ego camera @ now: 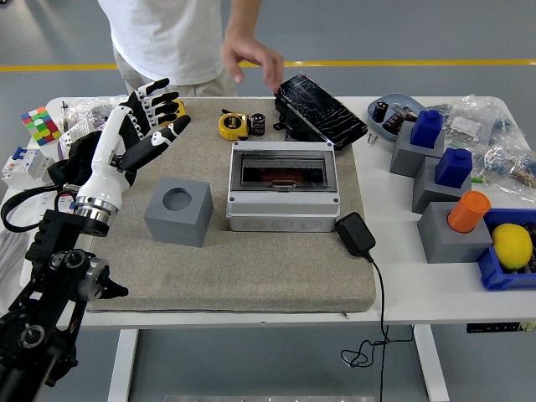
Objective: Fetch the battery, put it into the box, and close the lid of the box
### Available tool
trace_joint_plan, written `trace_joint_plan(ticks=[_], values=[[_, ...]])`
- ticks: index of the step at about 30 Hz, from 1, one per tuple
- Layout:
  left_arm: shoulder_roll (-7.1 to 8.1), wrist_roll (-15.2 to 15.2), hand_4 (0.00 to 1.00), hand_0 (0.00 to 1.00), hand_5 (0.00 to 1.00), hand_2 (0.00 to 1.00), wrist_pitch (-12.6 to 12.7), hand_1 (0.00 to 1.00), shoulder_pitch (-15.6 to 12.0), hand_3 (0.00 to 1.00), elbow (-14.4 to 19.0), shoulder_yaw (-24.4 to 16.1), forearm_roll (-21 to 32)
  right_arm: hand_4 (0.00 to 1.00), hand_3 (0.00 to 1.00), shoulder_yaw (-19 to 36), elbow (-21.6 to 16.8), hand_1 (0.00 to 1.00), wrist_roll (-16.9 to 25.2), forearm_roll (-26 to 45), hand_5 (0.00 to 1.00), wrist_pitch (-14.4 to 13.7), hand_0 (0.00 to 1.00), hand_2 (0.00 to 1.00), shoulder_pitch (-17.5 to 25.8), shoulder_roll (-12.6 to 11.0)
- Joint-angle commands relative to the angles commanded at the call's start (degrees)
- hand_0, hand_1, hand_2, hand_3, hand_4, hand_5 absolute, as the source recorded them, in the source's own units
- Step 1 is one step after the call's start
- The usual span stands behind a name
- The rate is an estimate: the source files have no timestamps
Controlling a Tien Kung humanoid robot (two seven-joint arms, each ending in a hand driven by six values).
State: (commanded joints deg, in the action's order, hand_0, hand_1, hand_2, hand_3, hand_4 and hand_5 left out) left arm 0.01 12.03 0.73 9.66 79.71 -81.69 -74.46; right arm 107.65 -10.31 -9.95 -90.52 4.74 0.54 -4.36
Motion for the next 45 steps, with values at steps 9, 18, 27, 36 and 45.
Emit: trace_joint_plan(ticks=[9, 18, 27, 36, 45], values=[[1.68, 0.4, 0.998, 0.652, 0.421, 0.716, -0.5, 0.707, -3.8, 0.771, 1.3, -1.7, 1.4, 0.998, 0.749, -0.3, 0.0, 0.720, 0.1, 0.2, 0.540, 0.0, 0.765, 0.730, -0.1, -0.2], [2.74, -0.7, 0.998, 0.637, 0.427, 0.716, -1.0, 0.701, -4.5, 0.764, 1.3, -2.8, 3.6, 0.998, 0.749, -0.6, 0.0, 0.719, 0.0, 0.4, 0.540, 0.0, 0.767, 0.730, 0.0, -0.2], [2.69, -1.2, 0.998, 0.605, 0.421, 0.707, -1.2, 0.690, -5.1, 0.763, 1.9, -4.2, 3.3, 0.998, 0.749, -0.9, 0.0, 0.719, 0.0, 0.7, 0.541, 0.0, 0.765, 0.731, -0.2, -0.7], [3.17, -2.1, 0.998, 0.602, 0.410, 0.704, -1.7, 0.686, -5.0, 0.762, 3.2, -3.9, 5.4, 0.998, 0.748, -1.9, 0.0, 0.719, 0.2, 1.5, 0.542, 0.0, 0.762, 0.731, -0.7, -1.2], [3.46, -2.7, 0.998, 0.606, 0.405, 0.704, -1.9, 0.684, -4.6, 0.755, 3.2, -4.0, 4.5, 0.998, 0.748, -2.8, 0.0, 0.719, 0.4, 2.3, 0.544, 0.2, 0.764, 0.731, -1.1, -1.6]])
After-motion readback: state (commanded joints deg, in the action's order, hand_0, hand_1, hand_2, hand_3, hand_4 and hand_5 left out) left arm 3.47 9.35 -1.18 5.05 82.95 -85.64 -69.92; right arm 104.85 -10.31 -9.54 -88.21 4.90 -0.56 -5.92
